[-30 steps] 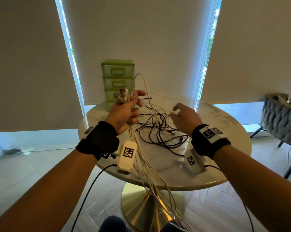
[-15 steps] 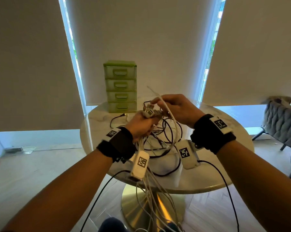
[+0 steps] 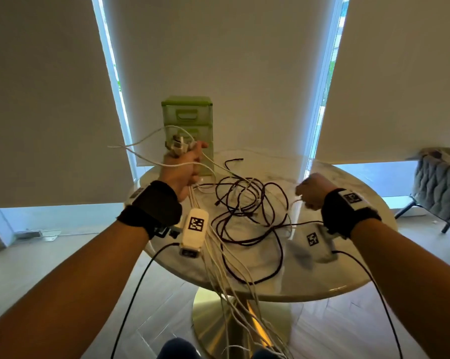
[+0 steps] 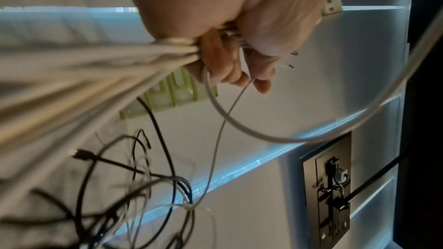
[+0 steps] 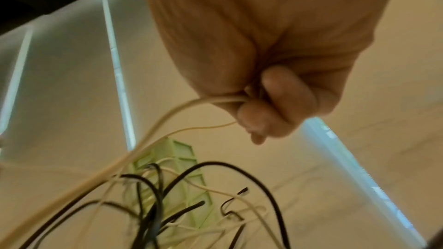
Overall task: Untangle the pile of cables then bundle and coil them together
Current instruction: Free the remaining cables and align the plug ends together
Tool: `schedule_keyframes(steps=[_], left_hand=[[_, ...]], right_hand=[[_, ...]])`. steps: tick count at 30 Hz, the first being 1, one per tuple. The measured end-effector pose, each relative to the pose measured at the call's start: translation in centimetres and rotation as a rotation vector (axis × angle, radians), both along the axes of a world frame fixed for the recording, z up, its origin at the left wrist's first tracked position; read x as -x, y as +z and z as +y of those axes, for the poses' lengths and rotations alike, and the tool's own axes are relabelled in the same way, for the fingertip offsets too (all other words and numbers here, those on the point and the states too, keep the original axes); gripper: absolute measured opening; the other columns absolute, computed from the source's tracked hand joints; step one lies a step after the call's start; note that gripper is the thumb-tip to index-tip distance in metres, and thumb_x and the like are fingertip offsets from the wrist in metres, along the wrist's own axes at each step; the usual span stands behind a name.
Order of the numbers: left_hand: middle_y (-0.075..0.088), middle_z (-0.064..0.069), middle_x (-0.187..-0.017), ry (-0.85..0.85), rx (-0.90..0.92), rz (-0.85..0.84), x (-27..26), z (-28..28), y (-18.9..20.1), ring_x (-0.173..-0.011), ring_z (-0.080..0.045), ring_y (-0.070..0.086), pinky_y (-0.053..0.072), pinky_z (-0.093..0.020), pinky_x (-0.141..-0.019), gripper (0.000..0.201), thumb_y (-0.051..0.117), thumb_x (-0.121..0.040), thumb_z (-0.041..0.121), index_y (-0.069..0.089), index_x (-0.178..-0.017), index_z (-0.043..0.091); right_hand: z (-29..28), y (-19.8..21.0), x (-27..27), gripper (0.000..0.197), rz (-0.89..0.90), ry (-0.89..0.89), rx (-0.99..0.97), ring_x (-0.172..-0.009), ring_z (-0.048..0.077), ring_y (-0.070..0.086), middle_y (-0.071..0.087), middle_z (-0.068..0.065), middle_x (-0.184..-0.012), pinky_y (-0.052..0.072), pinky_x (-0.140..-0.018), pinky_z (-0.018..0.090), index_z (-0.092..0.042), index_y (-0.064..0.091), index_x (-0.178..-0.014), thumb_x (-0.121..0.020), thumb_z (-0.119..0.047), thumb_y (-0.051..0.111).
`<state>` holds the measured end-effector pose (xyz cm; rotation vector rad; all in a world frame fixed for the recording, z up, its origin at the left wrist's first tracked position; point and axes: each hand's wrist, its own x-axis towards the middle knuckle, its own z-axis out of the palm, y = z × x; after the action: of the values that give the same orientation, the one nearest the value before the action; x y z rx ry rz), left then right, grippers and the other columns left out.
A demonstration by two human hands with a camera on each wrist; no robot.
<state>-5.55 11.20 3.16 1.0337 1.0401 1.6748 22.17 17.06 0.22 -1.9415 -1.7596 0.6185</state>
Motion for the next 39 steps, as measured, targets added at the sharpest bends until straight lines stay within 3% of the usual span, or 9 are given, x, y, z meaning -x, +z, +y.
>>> schedule_keyframes(steps=[2, 4, 8, 15, 19, 22, 26, 30, 39], left_hand=[[0.050, 0.004, -0.066, 0.069, -0.003, 0.016, 0.8, 0.1, 0.5, -0.035, -0.001, 0.029, 0.021, -0.015, -0.032, 0.019, 0.056, -0.096, 0.026, 0.067, -0.083, 0.019], [0.056, 0.004, -0.070, 0.087, -0.003, 0.041, 0.8, 0.0, 0.8, -0.037, -0.002, 0.030, 0.023, -0.015, -0.032, 0.020, 0.056, -0.096, 0.028, 0.067, -0.081, 0.020], [0.059, 0.002, -0.074, 0.011, -0.035, 0.093, -0.8, -0.5, 1.5, -0.042, -0.005, 0.028, 0.021, -0.016, -0.034, 0.021, 0.054, -0.098, 0.025, 0.065, -0.080, 0.020], [0.057, 0.005, -0.070, -0.206, -0.167, 0.132, -2.6, -1.2, 2.1, -0.044, -0.004, 0.027, 0.022, -0.015, -0.036, 0.015, 0.050, -0.099, 0.020, 0.065, -0.101, 0.022], [0.047, 0.000, -0.068, -0.218, -0.017, 0.397, -3.1, -0.2, -0.4, -0.046, -0.006, 0.032, 0.026, -0.017, -0.037, 0.012, 0.061, -0.093, 0.021, 0.064, -0.105, 0.024], [0.049, 0.006, -0.055, -0.213, -0.018, 0.512, -4.9, -0.4, -1.9, -0.043, -0.007, 0.039, 0.031, -0.021, -0.042, 0.012, 0.066, -0.090, 0.024, 0.063, -0.078, 0.023], [0.052, 0.008, -0.060, -0.117, 0.010, 0.440, -5.6, 0.1, -1.7, -0.044, -0.001, 0.042, 0.033, -0.014, -0.041, 0.009, 0.059, -0.094, 0.015, 0.066, -0.088, 0.016], [0.048, 0.005, -0.067, -0.104, 0.044, 0.254, -4.2, 0.4, -0.8, -0.045, -0.006, 0.026, 0.020, -0.017, -0.037, 0.016, 0.057, -0.096, 0.023, 0.068, -0.085, 0.018], [0.064, 0.002, -0.082, 0.117, 0.063, 0.025, -0.2, 0.6, 1.1, -0.039, -0.002, 0.031, 0.024, -0.015, -0.035, 0.010, 0.060, -0.093, 0.025, 0.067, -0.088, 0.020]], right_hand=[[0.9, 0.5, -1.4, 0.027, -0.060, -0.082, 0.001, -0.057, 0.018, 0.055, 0.057, 0.010, -0.073, 0.040, -0.033, 0.013, 0.009, 0.059, -0.113, -0.092, -0.007, 0.052], [1.0, 0.7, -1.2, 0.035, -0.200, -0.096, -0.063, -0.086, 0.025, 0.065, 0.063, 0.013, -0.101, 0.055, -0.065, 0.023, 0.000, 0.057, -0.123, -0.092, -0.015, 0.056], [-1.6, 1.3, 3.2, 0.066, -0.294, 0.143, -0.388, -0.121, 0.030, 0.047, 0.041, 0.010, -0.136, 0.042, -0.103, 0.045, -0.025, 0.036, -0.144, -0.086, -0.034, 0.067], [-2.8, 3.3, 8.2, 0.022, -0.145, 0.476, -0.429, -0.096, 0.019, 0.060, 0.066, 0.002, -0.103, 0.050, -0.088, 0.036, -0.015, 0.070, -0.101, -0.097, -0.026, 0.051], [-3.6, 5.3, 7.4, 0.020, 0.180, 0.590, -0.480, -0.075, -0.007, 0.055, 0.062, -0.013, -0.082, 0.040, -0.072, 0.016, -0.015, 0.070, -0.095, -0.098, -0.022, 0.052], [-4.0, 5.7, 7.0, 0.019, 0.175, 0.620, -0.525, -0.076, -0.001, 0.056, 0.066, -0.006, -0.083, 0.042, -0.072, 0.018, -0.015, 0.073, -0.093, -0.095, -0.024, 0.057], [-3.6, 4.9, 5.9, 0.030, 0.047, 0.688, -0.433, -0.094, 0.009, 0.063, 0.067, -0.005, -0.105, 0.051, -0.089, 0.032, -0.016, 0.068, -0.114, -0.092, -0.034, 0.060], [-3.1, 3.6, 5.3, 0.023, -0.140, 0.552, -0.120, -0.083, 0.011, 0.059, 0.067, -0.003, -0.092, 0.046, -0.081, 0.031, -0.021, 0.069, -0.092, -0.093, -0.041, 0.057], [1.2, 3.8, 2.1, 0.022, 0.183, 0.192, -0.117, -0.059, 0.014, 0.052, 0.062, 0.006, -0.071, 0.045, -0.055, 0.021, -0.008, 0.071, -0.086, -0.092, -0.027, 0.061]])
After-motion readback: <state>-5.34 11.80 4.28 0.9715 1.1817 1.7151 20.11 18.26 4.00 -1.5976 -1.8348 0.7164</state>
